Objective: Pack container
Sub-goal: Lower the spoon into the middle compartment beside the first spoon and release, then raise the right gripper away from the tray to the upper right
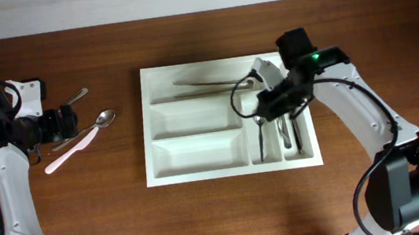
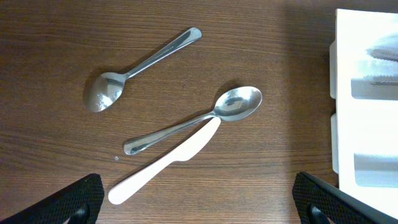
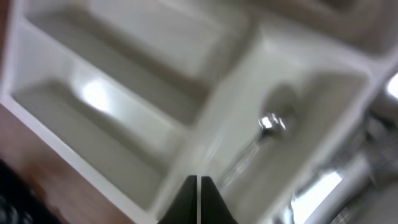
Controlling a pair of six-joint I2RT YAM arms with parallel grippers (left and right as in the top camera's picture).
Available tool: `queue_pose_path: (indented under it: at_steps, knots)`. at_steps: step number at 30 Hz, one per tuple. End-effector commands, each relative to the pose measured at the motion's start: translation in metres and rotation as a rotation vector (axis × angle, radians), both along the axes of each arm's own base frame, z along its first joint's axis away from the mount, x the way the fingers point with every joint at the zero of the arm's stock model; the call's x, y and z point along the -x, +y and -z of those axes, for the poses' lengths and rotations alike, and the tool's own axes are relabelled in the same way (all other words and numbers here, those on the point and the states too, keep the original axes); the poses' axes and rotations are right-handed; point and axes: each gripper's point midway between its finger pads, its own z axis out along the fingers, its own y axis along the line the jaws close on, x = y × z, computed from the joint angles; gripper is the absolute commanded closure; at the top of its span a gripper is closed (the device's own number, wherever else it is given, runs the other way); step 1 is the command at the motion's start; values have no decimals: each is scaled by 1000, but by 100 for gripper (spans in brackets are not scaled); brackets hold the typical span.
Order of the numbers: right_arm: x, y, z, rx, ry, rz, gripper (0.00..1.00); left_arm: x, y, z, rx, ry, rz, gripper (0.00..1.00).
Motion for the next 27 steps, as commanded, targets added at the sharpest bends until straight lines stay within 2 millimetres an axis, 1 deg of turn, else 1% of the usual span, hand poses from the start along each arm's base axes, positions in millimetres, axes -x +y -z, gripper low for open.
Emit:
queue_pose_path:
  at_steps: [1, 2, 4, 6, 9, 11, 15, 18, 21, 22, 23, 25, 27]
  knots:
    - [-13, 23, -12, -37, -18, 102, 96, -4, 1, -5, -3, -15, 13, 1]
    - [-23, 18, -11, 8, -58, 134, 96, -4, 1, -5, -3, -15, 13, 1]
    - [-42, -2, -11, 120, -131, 227, 96, -4, 1, -5, -3, -15, 13, 1]
    - [-57, -21, -19, 193, -187, 302, 96, -4, 1, -5, -3, -15, 13, 1]
    - [-77, -45, -44, 224, -253, 373, 96, -4, 1, -5, -3, -15, 13, 1]
    - [-89, -62, -65, 219, -285, 422, 96, -4, 1, -5, -3, -15, 13, 1]
    - [-104, -104, -97, 212, -331, 524, 96, -4, 1, -5, -3, -15, 13, 1]
    - [-107, -142, -115, 220, -340, 607, 96, -4, 1, -5, -3, -15, 13, 1]
    - [-103, -178, -124, 231, -325, 685, 95, -4, 1, -5, -1, -16, 14, 1]
    - [-101, -189, -124, 234, -318, 708, 88, -5, 0, -5, 3, -17, 16, 1]
    - [-99, -199, -123, 237, -309, 728, 85, -5, -3, -6, 17, -23, 24, 1]
    - [-92, -219, -120, 235, -273, 794, 84, -7, -15, -8, 106, -38, 13, 1]
    - [-85, -235, -117, 227, -235, 866, 83, -4, -25, -8, 195, -23, -18, 1]
